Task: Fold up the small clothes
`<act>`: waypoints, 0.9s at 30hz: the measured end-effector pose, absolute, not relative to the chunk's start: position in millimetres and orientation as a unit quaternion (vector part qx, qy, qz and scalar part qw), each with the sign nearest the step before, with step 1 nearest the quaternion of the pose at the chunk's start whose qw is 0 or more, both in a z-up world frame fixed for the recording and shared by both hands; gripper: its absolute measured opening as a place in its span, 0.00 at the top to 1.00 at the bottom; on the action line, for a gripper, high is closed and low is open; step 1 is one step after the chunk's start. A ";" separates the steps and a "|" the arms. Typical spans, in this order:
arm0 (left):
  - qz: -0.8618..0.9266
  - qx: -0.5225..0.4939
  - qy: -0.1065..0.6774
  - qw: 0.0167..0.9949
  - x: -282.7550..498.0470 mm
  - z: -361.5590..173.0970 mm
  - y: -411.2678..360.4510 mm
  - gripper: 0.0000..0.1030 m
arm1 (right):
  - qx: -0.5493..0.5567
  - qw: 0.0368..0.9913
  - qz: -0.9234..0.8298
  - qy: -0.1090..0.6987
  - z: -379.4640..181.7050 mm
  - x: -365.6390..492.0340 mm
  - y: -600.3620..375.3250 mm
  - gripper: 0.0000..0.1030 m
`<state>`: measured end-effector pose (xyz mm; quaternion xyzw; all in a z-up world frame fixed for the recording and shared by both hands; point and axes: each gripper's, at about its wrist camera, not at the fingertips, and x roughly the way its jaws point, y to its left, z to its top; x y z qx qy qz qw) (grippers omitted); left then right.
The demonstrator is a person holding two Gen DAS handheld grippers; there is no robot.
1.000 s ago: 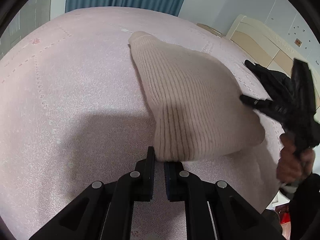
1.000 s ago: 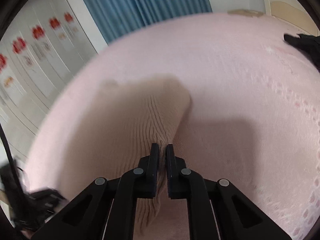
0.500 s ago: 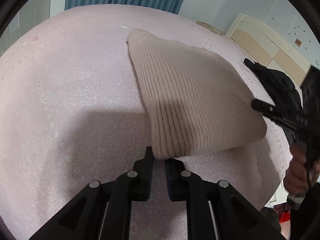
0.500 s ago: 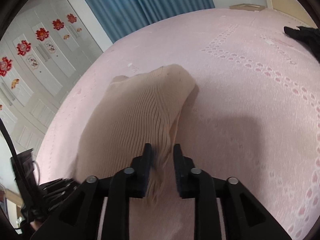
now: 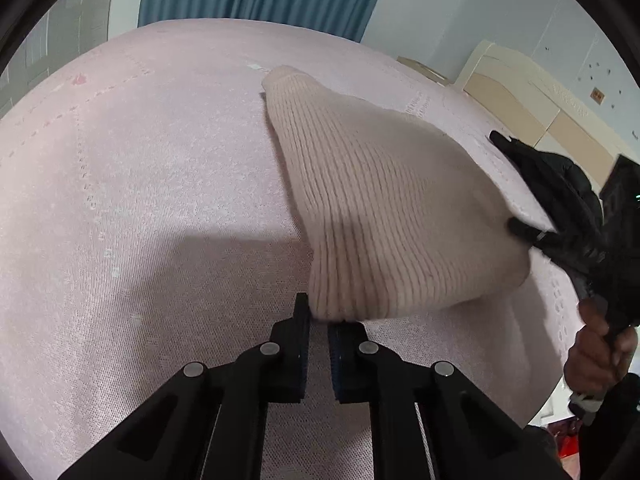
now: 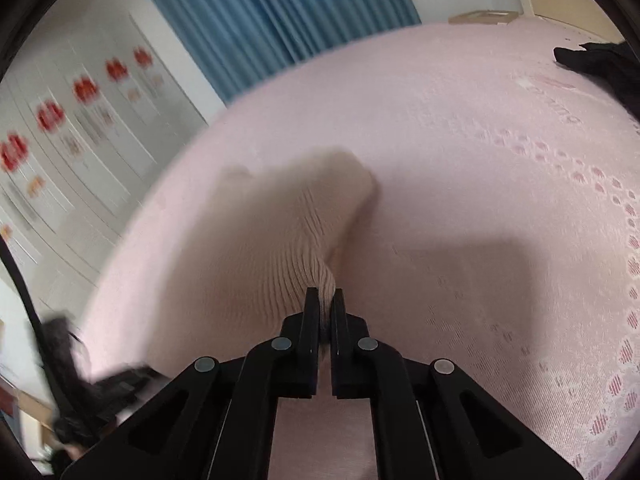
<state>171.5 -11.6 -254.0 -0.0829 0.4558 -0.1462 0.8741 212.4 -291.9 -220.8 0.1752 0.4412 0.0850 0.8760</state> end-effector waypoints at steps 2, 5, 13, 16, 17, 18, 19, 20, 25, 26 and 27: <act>-0.147 -0.084 0.459 0.872 172.7 -254.3 -8.9 0.91 | 0.153 0.872 0.082 0.457 -231.1 212.8 -281.1 0.96; -0.151 -0.098 0.469 0.864 175.1 -254.7 -5.4 0.91 | 0.145 0.872 0.078 0.461 -231.0 215.3 -275.1 0.92; -0.148 -0.060 0.481 0.862 164.3 -245.4 -5.1 0.80 | 0.176 0.874 0.090 0.444 -211.8 191.5 -288.1 0.74; -0.150 -0.065 0.469 0.868 151.9 -237.3 5.1 0.80 | 0.162 0.888 0.084 0.423 -195.0 188.7 -284.5 0.74; -0.148 -0.076 0.463 0.870 149.4 -232.8 10.3 0.80 | 0.150 0.895 0.083 0.411 -188.3 190.0 -280.7 0.74; -0.151 -0.090 0.455 0.873 149.4 -226.6 14.6 0.80 | 0.143 0.900 0.083 0.404 -186.4 191.9 -281.1 0.74; -0.154 -0.097 0.447 0.876 152.4 -220.2 16.3 0.80 | 0.135 0.904 0.082 0.397 -182.3 194.9 -277.7 0.74; -0.155 -0.096 0.440 0.879 157.9 -213.7 14.9 0.80 | 0.127 0.908 0.080 0.391 -179.1 199.7 -273.8 0.74; -0.179 -0.095 0.423 0.883 211.3 -196.1 -6.2 0.79 | 0.099 0.917 0.086 0.376 -177.5 232.7 -255.5 0.74; -0.180 -0.093 0.421 0.884 222.1 -196.6 -11.1 0.79 | 0.091 0.918 0.087 0.375 -179.6 237.6 -252.5 0.74; -0.180 -0.085 0.419 0.886 233.1 -199.0 -17.0 0.79 | 0.079 0.918 0.086 0.378 -182.4 241.9 -251.8 0.74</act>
